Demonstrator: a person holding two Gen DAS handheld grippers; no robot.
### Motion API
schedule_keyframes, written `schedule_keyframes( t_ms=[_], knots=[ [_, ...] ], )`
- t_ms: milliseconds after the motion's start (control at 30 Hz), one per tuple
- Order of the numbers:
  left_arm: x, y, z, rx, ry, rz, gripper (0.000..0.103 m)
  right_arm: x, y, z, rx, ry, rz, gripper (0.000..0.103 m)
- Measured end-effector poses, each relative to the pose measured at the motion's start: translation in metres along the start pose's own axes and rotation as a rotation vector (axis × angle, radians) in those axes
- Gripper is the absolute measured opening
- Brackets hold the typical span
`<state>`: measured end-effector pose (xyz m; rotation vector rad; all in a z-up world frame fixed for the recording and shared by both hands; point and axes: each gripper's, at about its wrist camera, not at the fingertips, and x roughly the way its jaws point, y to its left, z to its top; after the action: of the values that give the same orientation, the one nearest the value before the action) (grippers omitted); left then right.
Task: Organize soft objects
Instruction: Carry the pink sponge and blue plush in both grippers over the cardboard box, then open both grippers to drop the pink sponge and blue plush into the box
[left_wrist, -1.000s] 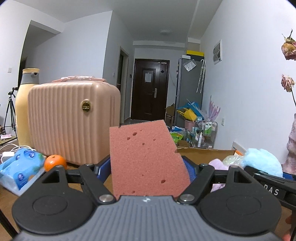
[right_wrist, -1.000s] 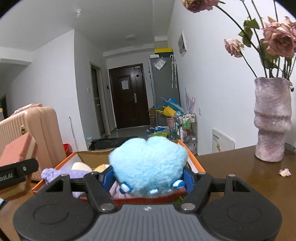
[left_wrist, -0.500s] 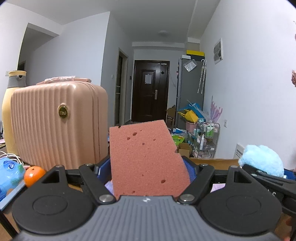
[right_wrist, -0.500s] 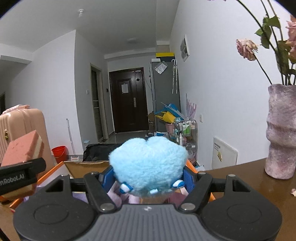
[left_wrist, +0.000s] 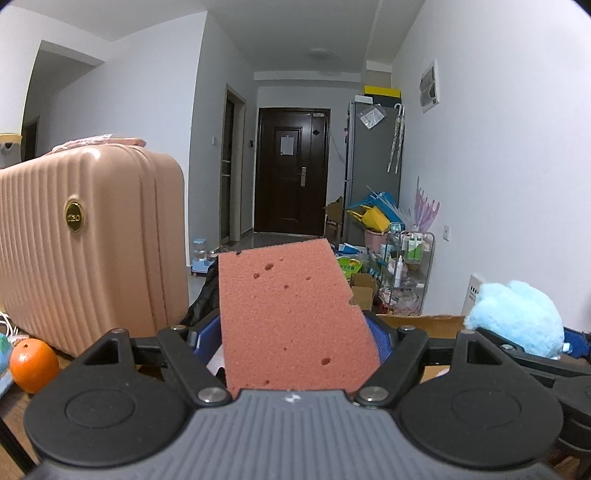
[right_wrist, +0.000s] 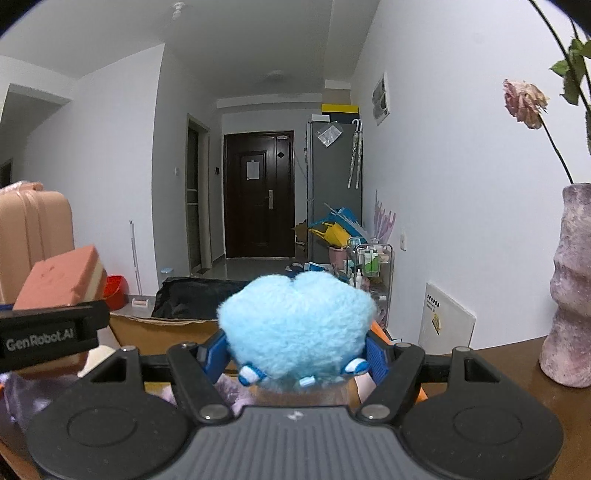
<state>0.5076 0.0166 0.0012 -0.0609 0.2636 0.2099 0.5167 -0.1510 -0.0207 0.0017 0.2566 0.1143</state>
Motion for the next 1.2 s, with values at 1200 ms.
schedule_keyframes(
  t_ms=[1200],
  knots=[
    [-0.019, 0.017, 0.002, -0.084, -0.051, 0.057, 0.103, -0.008, -0.002, -0.007, -0.007, -0.006, -0.041, 0.103]
  ],
)
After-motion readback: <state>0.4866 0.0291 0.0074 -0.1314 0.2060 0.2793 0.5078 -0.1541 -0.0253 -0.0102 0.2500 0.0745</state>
